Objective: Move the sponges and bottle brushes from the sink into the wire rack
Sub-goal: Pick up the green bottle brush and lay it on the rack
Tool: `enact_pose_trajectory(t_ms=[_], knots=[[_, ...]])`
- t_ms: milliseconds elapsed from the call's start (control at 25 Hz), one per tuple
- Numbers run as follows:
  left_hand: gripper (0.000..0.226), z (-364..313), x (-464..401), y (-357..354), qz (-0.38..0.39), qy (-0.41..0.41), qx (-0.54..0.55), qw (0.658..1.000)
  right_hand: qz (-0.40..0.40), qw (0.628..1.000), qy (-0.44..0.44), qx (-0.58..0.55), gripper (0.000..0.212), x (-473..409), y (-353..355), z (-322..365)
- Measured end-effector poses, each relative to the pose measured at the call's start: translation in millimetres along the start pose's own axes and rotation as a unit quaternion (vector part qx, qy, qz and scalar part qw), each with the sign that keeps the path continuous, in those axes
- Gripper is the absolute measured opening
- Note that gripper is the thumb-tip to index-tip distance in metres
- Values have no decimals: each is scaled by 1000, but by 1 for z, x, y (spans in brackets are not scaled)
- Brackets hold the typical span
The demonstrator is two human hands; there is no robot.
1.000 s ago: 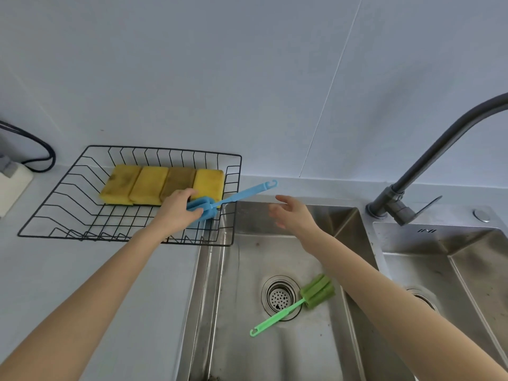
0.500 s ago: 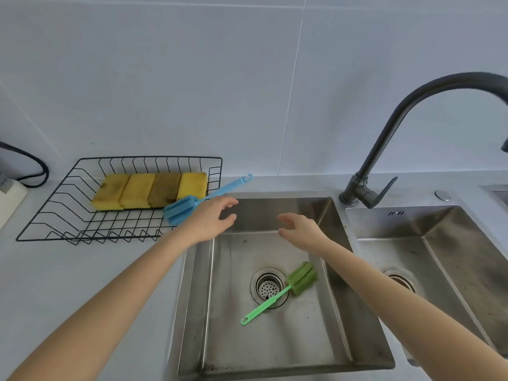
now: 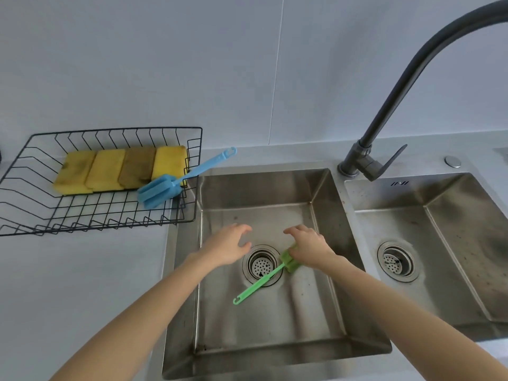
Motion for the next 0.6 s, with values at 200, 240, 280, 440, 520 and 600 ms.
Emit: enact_pose_trajectory(t_ms=[200,240,280,440,520,600], knots=[[46,16,-14,-68,66,46,-4,997,21,998,7,66,55,-14,-39,-15],[45,20,-15,-80,76,54,-8,996,22,996,11,82,54,-16,-45,-18],[45,25,-17,-91,85,62,-13,994,23,995,16,98,52,-19,-51,-21],[44,36,-17,-129,133,65,-90,985,28,989,45,140,53,-25,-68,-25],[43,39,-17,-140,147,65,-107,981,38,987,54,143,60,-29,-76,-26],[44,42,-19,-149,152,72,-104,980,34,989,52,133,62,-32,-82,-28]])
Point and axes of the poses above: each hand's wrist, its own x-axis away from the middle knuckle, its own y-axis out of the back of the hand, z = x × y, the point moved 10 cm from there along -x, towards the middle knuckle, and after that the axes turned 5 degrees about y, right-handed, at the moved point
